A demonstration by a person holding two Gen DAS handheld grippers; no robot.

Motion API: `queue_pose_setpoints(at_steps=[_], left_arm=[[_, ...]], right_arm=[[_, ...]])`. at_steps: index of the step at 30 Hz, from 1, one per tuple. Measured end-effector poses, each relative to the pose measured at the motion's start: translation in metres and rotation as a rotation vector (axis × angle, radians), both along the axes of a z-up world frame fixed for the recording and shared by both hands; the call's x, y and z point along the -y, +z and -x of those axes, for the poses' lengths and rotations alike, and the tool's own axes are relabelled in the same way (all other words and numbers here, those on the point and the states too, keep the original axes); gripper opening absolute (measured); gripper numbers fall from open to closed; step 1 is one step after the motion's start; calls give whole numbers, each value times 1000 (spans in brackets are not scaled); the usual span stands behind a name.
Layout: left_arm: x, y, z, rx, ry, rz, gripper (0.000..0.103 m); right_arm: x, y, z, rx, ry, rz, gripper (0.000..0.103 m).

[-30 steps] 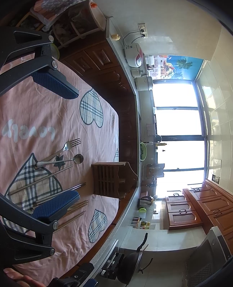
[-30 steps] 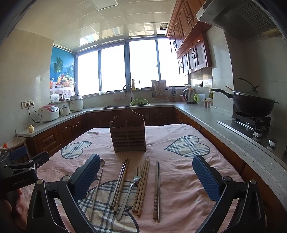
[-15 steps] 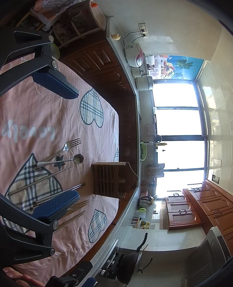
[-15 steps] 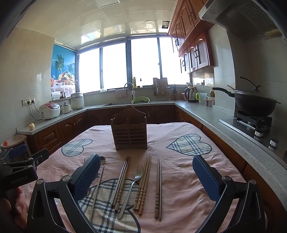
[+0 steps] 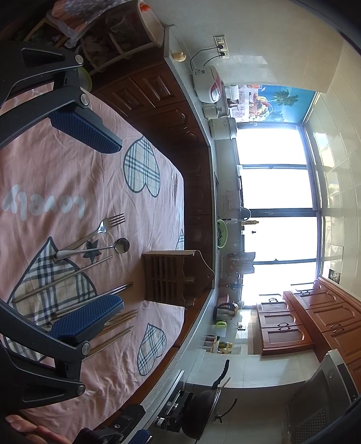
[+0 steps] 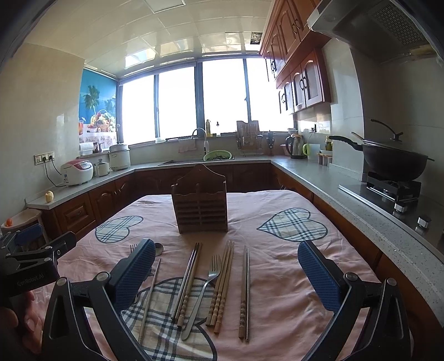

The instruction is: Organize utensils

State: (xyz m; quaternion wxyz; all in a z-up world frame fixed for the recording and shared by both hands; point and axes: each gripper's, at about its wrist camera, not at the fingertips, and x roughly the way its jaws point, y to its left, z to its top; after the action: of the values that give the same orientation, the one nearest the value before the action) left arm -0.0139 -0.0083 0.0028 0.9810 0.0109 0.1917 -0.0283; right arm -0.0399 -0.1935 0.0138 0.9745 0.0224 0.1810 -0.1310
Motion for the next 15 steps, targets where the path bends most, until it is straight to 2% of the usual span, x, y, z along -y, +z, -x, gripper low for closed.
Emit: queue_pose_setpoints(at_steps=[8,15], left_arm=[[-3,-4,-14,-39,-16,12,102],[-15,-7,-54,-148,-53,65,102]], right_arm=[[4,-2,-6,-18,8,-13,103],[12,-7,-23,-69,22,-40,103]])
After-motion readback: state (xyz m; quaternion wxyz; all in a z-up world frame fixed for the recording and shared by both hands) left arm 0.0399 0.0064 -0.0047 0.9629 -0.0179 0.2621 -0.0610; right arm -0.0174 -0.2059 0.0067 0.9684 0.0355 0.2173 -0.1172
